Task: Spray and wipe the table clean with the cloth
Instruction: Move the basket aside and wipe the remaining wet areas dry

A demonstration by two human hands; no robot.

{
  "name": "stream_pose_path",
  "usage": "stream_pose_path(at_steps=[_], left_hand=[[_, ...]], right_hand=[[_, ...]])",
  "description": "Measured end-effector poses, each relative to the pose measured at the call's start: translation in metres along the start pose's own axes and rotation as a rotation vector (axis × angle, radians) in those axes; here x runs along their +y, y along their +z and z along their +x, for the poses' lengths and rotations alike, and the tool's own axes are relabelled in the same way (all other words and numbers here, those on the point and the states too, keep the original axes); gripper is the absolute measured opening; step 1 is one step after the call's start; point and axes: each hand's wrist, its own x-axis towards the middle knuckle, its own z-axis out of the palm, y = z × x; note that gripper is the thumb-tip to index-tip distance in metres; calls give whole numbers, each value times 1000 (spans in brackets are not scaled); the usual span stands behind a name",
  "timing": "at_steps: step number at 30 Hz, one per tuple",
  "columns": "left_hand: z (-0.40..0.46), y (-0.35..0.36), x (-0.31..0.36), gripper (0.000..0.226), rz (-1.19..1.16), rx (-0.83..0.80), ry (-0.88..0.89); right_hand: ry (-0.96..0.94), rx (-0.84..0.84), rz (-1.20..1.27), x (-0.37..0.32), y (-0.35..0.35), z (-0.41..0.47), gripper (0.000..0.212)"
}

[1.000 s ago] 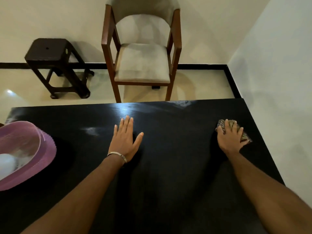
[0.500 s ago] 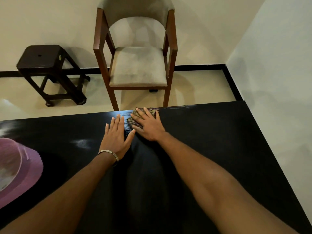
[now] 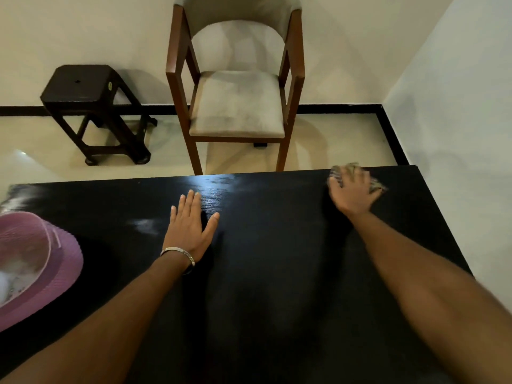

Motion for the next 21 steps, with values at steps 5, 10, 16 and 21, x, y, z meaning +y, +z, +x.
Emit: stream_pose_path(at_steps=[5, 10, 16, 21], left_hand=[[-12, -6, -4, 76, 23, 14, -53], [-31, -8, -12, 76, 33, -1, -79], [-43, -21, -44, 78, -34, 28, -149], [-47, -33, -76, 77, -107, 71, -184]], right_hand=[[-509, -97, -92, -128, 50, -79, 59], [-865, -194, -161, -160, 80, -160, 58], [-574, -107, -66, -75, 54, -142, 69], [-180, -29, -55, -63, 51, -129, 66]])
